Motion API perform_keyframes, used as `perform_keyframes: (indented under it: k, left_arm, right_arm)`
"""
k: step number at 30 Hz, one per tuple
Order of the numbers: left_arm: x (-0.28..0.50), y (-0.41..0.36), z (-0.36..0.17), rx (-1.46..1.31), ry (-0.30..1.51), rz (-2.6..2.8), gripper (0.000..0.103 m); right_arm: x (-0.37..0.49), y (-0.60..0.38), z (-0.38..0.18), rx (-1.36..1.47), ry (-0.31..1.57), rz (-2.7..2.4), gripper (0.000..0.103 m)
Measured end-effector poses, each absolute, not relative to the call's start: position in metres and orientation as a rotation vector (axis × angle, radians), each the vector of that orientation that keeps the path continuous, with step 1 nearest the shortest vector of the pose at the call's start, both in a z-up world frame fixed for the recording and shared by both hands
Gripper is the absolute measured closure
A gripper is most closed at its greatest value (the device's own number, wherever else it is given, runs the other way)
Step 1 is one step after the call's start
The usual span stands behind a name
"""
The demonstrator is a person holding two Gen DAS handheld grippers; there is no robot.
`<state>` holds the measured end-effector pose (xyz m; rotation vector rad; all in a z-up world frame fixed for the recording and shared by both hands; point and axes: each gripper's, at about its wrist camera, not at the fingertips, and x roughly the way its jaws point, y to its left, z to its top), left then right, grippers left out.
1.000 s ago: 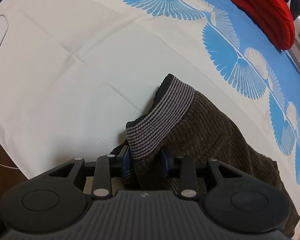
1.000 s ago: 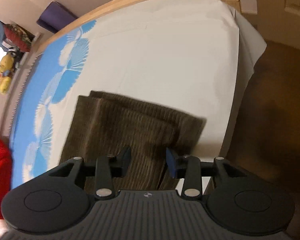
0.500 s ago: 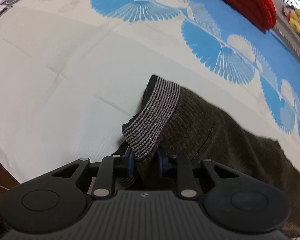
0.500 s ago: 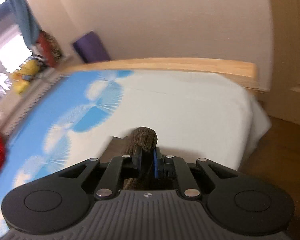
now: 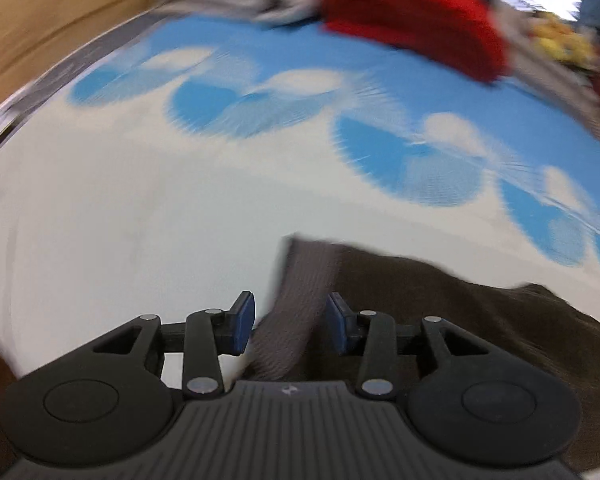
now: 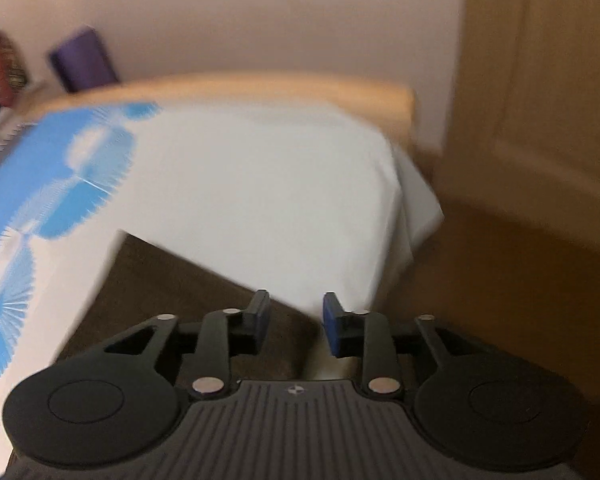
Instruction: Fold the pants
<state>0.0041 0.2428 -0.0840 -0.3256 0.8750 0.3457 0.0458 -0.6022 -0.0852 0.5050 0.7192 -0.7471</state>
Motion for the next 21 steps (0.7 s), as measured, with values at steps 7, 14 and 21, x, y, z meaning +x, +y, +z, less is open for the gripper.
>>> perform_keyframes:
  k: [7, 14, 21]
  left_arm:
    - [0.036, 0.205, -0.153, -0.08, 1.255, 0.207, 0.071]
    - [0.037, 0.194, -0.135, -0.046, 1.16, 0.18, 0.068]
    - [0.048, 0.184, -0.128, -0.067, 1.094, 0.193, 0.066]
  right_arm:
    - [0.079, -0.554, -0.106, 0.467, 0.9, -0.294, 0.051]
    - [0.079, -0.56, -0.126, 0.548, 1.019, -0.274, 0.05]
    - [0.084, -0.551, -0.134, 0.501, 1.048, -0.294, 0.049]
